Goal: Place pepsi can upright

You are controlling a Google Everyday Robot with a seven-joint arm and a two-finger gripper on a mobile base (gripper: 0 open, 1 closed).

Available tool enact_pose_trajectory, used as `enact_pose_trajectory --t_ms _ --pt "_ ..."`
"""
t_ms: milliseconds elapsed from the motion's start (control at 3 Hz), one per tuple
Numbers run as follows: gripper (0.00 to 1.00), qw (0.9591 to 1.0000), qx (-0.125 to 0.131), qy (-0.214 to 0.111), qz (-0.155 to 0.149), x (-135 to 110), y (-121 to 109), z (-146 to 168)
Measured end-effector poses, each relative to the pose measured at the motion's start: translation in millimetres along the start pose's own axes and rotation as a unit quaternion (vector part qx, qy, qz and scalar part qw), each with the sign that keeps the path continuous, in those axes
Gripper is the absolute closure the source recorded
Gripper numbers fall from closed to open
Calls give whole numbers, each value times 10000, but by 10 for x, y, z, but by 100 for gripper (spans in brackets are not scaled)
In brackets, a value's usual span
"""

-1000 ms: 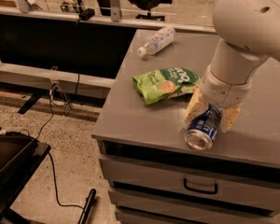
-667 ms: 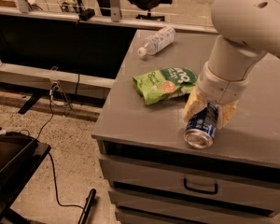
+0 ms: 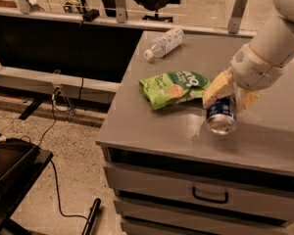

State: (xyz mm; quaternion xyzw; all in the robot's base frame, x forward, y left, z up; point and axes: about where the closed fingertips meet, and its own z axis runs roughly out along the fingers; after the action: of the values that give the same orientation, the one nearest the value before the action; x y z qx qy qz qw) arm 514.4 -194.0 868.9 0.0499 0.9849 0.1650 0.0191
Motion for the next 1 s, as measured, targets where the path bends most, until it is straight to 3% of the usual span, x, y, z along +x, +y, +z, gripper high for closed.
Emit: enact_pose_trajectory --t_ms 333,667,1000 --pt "66 9977 -501 -98 -446 -55 227 -122" --pt "84 9977 -500 -98 -449 -58 236 -105" --pt "100 9944 -630 -436 -722 -66 259 -154"
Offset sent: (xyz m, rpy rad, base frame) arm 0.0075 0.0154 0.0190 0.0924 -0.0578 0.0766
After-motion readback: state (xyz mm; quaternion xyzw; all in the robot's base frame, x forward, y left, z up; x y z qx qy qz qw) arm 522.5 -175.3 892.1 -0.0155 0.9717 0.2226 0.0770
